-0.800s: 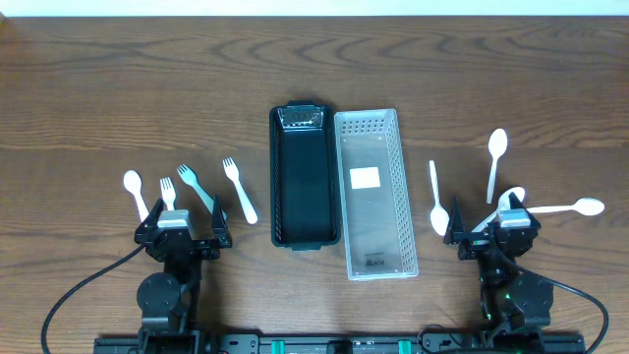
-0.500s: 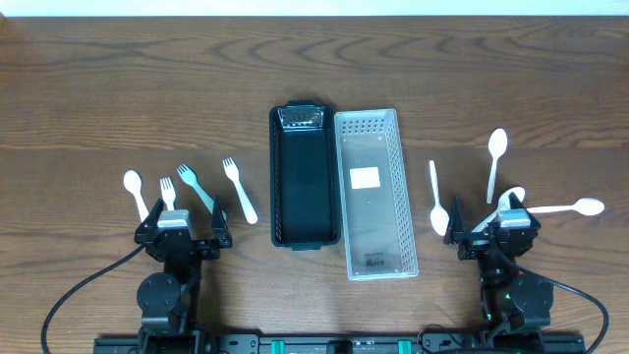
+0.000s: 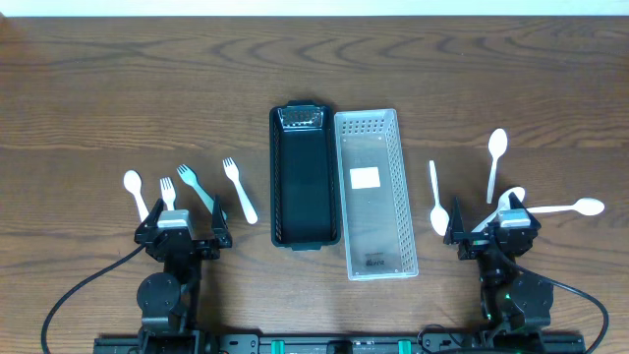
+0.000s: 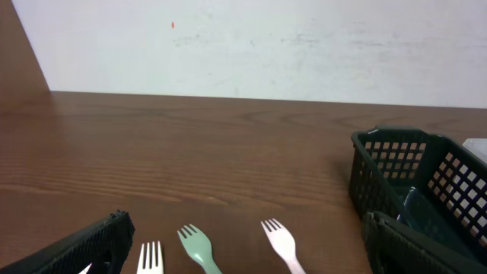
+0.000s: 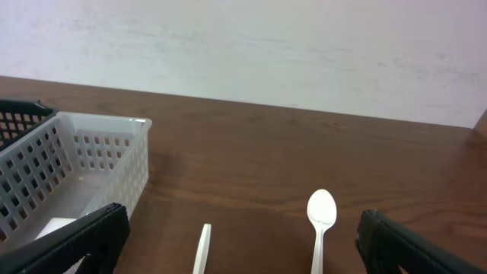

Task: Pack container

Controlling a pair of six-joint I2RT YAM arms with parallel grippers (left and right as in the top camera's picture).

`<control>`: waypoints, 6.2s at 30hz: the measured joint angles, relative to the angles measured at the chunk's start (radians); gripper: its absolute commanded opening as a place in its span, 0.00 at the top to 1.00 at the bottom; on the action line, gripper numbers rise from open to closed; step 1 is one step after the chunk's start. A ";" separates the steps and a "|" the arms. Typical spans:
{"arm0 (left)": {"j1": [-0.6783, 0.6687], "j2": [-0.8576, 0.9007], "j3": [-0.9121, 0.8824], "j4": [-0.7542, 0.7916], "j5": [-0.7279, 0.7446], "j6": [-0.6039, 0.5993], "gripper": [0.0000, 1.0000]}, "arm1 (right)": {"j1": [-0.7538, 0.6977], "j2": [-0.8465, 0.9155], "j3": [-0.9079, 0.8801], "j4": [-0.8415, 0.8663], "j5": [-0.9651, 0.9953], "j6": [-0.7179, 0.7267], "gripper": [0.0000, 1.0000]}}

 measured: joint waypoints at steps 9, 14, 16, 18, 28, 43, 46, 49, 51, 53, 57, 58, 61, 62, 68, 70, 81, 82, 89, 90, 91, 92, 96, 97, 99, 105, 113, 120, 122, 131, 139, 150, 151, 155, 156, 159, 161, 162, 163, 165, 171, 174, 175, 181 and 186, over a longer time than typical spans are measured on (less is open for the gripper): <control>0.000 0.000 0.000 0.000 0.000 0.000 0.02 | 0.000 0.000 0.000 0.000 0.000 0.000 0.01; 0.000 0.000 0.000 0.000 0.000 0.000 0.02 | 0.000 0.000 0.000 0.000 0.000 0.000 0.01; 0.000 0.000 0.000 0.000 0.000 0.000 0.02 | 0.000 0.000 0.000 0.000 0.000 0.000 0.01; 0.000 0.000 0.000 0.000 0.000 0.000 0.02 | 0.000 0.000 0.000 0.000 0.000 0.000 0.01; 0.000 0.000 0.000 0.000 0.000 0.000 0.02 | 0.000 0.000 0.000 0.000 0.000 0.000 0.01; 0.000 0.000 0.000 0.000 0.000 0.000 0.02 | 0.000 0.000 0.000 0.000 0.000 0.000 0.01; 0.000 0.000 0.000 0.000 0.000 0.000 0.02 | 0.000 0.000 0.000 0.000 0.002 -0.014 0.01; 0.000 0.000 0.000 0.000 0.000 0.000 0.02 | 0.000 0.000 0.000 0.000 0.008 -0.056 0.01; 0.000 0.000 0.000 0.000 0.000 0.000 0.02 | 0.000 0.000 0.000 0.000 0.009 -0.073 0.01; 0.000 0.000 0.000 0.000 0.000 0.000 0.02 | 0.000 0.000 0.000 0.000 0.010 -0.085 0.01; 0.000 0.000 0.000 0.000 0.000 0.000 0.02 | 0.000 0.000 0.000 0.003 0.011 -0.095 0.01; 0.000 0.000 0.000 0.000 0.000 0.000 0.02 | 0.000 0.000 0.000 0.003 0.011 -0.098 0.01; 0.000 0.000 0.000 0.000 0.000 -0.002 0.02 | 0.000 0.000 0.000 0.002 0.011 -0.102 0.01; 0.000 0.000 0.000 0.000 0.000 -0.007 0.02 | 0.000 0.000 0.000 0.003 0.010 -0.100 0.01; 0.000 0.023 0.042 -0.092 0.000 -0.098 0.02 | 0.000 0.004 0.000 0.000 0.010 0.021 0.01; 0.000 0.057 0.069 -0.153 -0.001 -0.114 0.02 | 0.000 0.021 0.005 -0.005 0.022 0.063 0.01; 0.000 0.549 0.579 -0.418 -0.002 -0.142 0.02 | -0.099 0.438 0.405 -0.280 0.080 0.140 0.01; 0.000 0.600 0.624 -0.444 -0.001 -0.143 0.02 | -0.109 0.476 0.439 -0.300 0.080 0.141 0.01; 0.000 0.974 0.948 -0.749 0.002 -0.157 0.02 | -0.214 0.955 0.898 -0.730 0.029 0.149 0.01; 0.000 1.016 0.985 -0.789 0.005 -0.158 0.02 | -0.219 1.004 0.948 -0.758 0.025 0.150 0.01; 0.000 1.049 1.012 -0.821 0.008 -0.160 0.02 | -0.222 1.048 0.995 -0.794 0.015 0.153 0.01; 0.000 1.083 1.038 -0.848 0.015 -0.160 0.02 | -0.222 1.082 1.035 -0.825 0.004 0.152 0.01; 0.000 1.172 1.082 -0.880 0.047 -0.161 0.02 | -0.223 1.196 1.159 -0.866 -0.014 0.149 0.01; 0.000 1.180 1.082 -0.882 0.053 -0.161 0.02 | -0.223 1.216 1.176 -0.870 -0.009 0.152 0.01; 0.000 1.191 1.082 -0.885 0.061 -0.161 0.02 | -0.234 1.281 1.225 -0.896 0.003 0.161 0.01; 0.000 1.195 1.083 -0.887 0.067 -0.161 0.02 | -0.284 1.557 1.289 -0.892 0.043 0.169 0.01; 0.000 1.195 1.083 -0.887 0.068 -0.161 0.02 | -0.314 1.829 1.289 -0.806 0.050 0.138 0.01; 0.000 1.195 1.083 -0.887 0.067 -0.161 0.02 | -0.314 1.914 1.289 -0.743 0.030 0.105 0.01; 0.000 1.195 1.083 -0.887 0.068 -0.161 0.02 | -0.314 1.930 1.289 -0.729 0.027 0.100 0.01; 0.000 1.195 1.083 -0.887 0.068 -0.161 0.02 | -0.314 1.984 1.289 -0.689 0.023 0.092 0.04; 0.000 1.195 1.083 -0.887 0.068 -0.161 0.02 | -0.314 1.984 1.289 -0.682 0.019 0.081 0.32; 0.000 1.195 1.083 -0.887 0.068 -0.161 0.02 | -0.314 1.984 1.289 -0.682 0.007 0.078 0.80; 0.000 1.195 1.083 -0.887 0.068 -0.161 0.02 | -0.314 1.984 1.289 -0.682 0.004 0.078 0.83; 0.000 1.195 1.083 -0.887 0.068 -0.161 0.02 | -0.314 1.984 1.289 -0.682 -0.005 0.079 0.92; 0.000 1.195 1.083 -0.887 0.068 -0.161 0.02 | -0.314 1.984 1.289 -0.682 -0.006 0.081 0.94; 0.000 1.195 1.083 -0.887 0.068 -0.161 0.02 | -0.314 1.984 1.289 -0.682 -0.008 0.079 0.99; 0.000 1.195 1.083 -0.887 0.068 -0.161 0.02 | -0.314 1.984 1.289 -0.682 -0.009 0.079 0.99; 0.000 1.195 1.083 -0.887 0.068 -0.161 0.02 | -0.314 1.984 1.289 -0.682 -0.009 0.079 0.99; 0.000 1.195 1.083 -0.887 0.068 -0.161 0.02 | -0.314 1.984 1.289 -0.682 -0.010 0.079 0.99; 0.000 1.195 1.083 -0.887 0.068 -0.161 0.02 | -0.314 1.984 1.289 -0.680 -0.011 0.079 0.99; 0.000 1.195 1.083 -0.887 0.068 -0.161 0.02 | -0.312 1.984 1.292 -0.679 -0.011 0.079 0.99; 0.000 1.195 1.083 -0.887 0.068 -0.161 0.02 | -0.295 1.982 1.324 -0.707 -0.011 0.079 0.99; 0.000 1.195 1.083 -0.887 0.068 -0.161 0.02 | -0.283 1.977 1.344 -0.719 -0.011 0.079 0.99; 0.000 1.195 1.083 -0.887 0.068 -0.161 0.02 | -0.168 1.866 1.480 -0.803 -0.011 0.086 0.99; 0.000 1.195 1.083 -0.887 0.068 -0.161 0.02 | -0.016 1.691 1.550 -0.892 -0.047 0.163 0.99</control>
